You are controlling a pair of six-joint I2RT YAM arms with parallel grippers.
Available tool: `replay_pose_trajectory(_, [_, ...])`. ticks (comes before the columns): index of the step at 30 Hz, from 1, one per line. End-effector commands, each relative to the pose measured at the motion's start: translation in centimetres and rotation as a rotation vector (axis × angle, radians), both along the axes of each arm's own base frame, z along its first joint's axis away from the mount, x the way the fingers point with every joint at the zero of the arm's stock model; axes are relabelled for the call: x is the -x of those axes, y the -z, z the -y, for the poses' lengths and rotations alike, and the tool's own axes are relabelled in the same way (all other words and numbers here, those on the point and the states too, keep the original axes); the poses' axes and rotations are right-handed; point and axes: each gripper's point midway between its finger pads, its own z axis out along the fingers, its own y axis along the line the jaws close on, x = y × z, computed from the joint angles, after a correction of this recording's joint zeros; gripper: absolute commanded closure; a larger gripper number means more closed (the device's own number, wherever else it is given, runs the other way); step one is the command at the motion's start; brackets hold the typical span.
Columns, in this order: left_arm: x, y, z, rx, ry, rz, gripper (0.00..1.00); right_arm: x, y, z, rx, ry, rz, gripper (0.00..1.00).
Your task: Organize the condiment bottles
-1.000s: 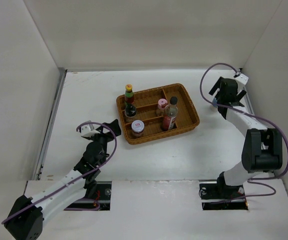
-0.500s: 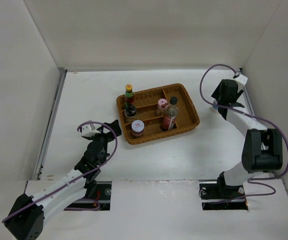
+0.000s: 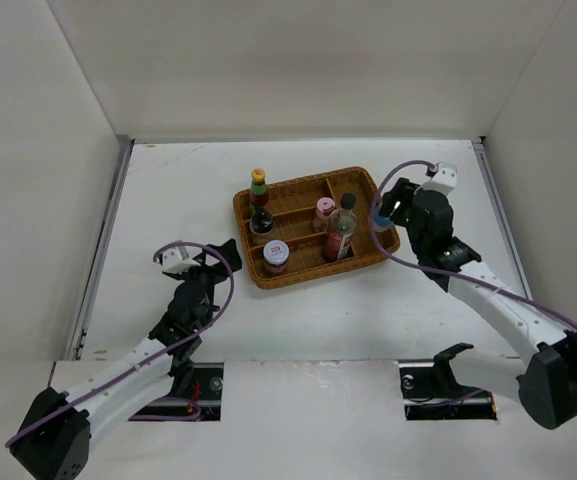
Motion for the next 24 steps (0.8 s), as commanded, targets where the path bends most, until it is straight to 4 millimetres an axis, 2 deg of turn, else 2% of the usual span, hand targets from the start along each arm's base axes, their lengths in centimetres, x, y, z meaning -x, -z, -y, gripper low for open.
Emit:
replay_pose_trajectory(1, [-0.1,-0.7,0.0,0.034,0.002,0.030,0.00,-0.3,-1.5,-2.1,-0.062,-0.043,0.067,0.50])
replay_pose_trajectory(3, [-0.1,-1.0,-0.1,0.040,0.002,0.038,0.00,-0.3,-0.3,-2.9,-0.063,-0.059,0.039,0.50])
replay_pose_trajectory(9, [-0.1,-0.7,-0.3,0.039,-0.002,0.032,0.00,-0.4,4.9,-4.1,-0.030,-0.074,-0.075,0.49])
replay_pose_trajectory(13, [-0.3,-0.5,-0.5,0.034,-0.018,0.021,0.00,-0.4,6.7,-4.9,-0.005,-0.080,-0.117,0.44])
replay_pose_trajectory(16, [-0.4,-0.2,-0.6,0.030,-0.018,0.011,0.00,-0.4,7.0,-4.9,0.001,-0.073,-0.122,0.27])
replay_pose_trajectory(19, [-0.5,-0.2,-1.0,0.029,-0.042,0.008,0.00,-0.1,6.2,-5.1,-0.016,-0.077,-0.102,0.12])
replay_pose_trajectory(24, [-0.6,0.8,-2.0,0.028,-0.093,-0.027,0.00,1.2,3.2,-4.3,-0.064,-0.075,-0.027,0.05])
